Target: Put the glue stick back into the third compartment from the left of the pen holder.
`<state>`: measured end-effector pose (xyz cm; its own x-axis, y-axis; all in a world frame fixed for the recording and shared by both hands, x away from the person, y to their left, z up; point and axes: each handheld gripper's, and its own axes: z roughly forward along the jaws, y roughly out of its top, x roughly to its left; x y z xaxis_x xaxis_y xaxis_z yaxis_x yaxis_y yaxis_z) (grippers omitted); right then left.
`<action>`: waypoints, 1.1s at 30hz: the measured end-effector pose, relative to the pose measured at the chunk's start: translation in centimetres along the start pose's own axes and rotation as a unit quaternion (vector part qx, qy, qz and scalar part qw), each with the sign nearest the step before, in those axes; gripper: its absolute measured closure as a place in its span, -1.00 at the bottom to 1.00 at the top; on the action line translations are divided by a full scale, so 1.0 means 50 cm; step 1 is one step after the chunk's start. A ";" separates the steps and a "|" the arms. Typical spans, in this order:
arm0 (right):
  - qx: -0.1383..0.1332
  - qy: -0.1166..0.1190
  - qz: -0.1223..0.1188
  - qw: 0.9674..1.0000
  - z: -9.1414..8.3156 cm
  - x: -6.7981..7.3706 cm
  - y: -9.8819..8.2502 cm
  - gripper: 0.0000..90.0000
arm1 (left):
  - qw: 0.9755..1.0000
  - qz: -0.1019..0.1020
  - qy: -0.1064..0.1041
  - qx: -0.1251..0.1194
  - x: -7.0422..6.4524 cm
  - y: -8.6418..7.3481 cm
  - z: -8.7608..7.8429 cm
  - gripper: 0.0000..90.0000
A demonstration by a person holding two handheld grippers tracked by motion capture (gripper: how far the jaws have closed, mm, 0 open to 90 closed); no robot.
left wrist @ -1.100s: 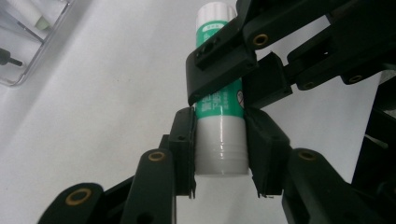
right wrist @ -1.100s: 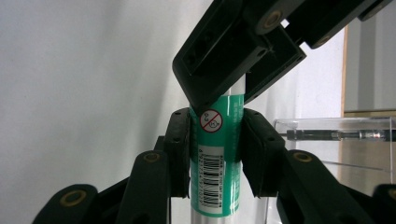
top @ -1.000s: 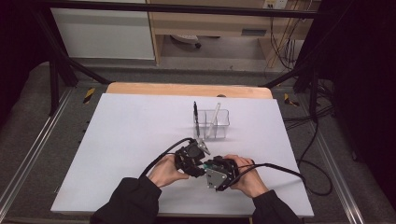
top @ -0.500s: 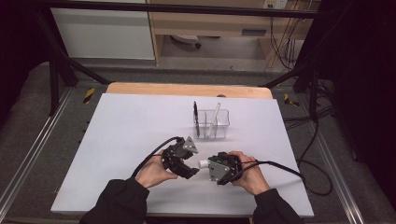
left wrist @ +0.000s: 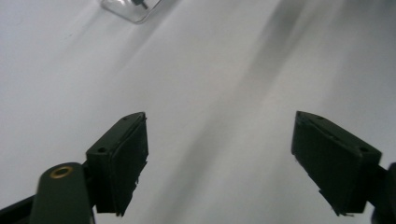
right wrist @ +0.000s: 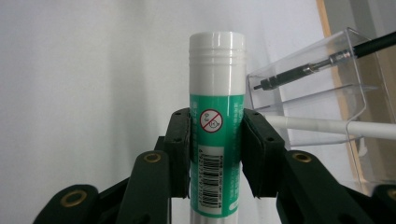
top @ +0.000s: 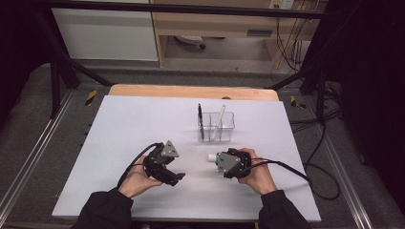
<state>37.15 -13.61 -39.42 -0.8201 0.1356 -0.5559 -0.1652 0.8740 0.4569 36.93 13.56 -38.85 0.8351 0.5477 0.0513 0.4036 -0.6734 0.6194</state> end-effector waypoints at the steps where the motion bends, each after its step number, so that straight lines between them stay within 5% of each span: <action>1: -0.003 -0.002 0.012 1.000 0.000 -0.004 -0.002 0.46 | 1.000 -0.003 0.001 -0.002 0.002 -0.005 -0.002 -0.64; 9: -0.009 -0.017 0.085 0.996 -0.007 -0.024 -0.021 0.46 | 0.999 -0.036 0.022 -0.025 0.026 -0.063 -0.022 -0.70; 20: -0.037 -0.032 0.181 0.982 -0.013 -0.050 -0.037 0.46 | 0.995 -0.080 0.043 -0.043 0.057 -0.141 -0.042 -0.70; 25: -0.056 -0.042 0.221 0.973 -0.016 -0.065 -0.036 0.46 | 0.992 -0.101 0.054 -0.051 0.072 -0.172 -0.058 -0.70; 33: -0.094 -0.063 0.285 0.952 -0.027 -0.089 -0.037 0.47 | 0.988 -0.125 0.070 -0.063 0.089 -0.217 -0.077 -0.70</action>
<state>40.40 -16.48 -36.87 -0.7351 0.6281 -0.2551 0.1818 0.5452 0.8184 34.83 25.21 -42.34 0.6523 0.7578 -0.0126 0.5330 -0.4468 0.7185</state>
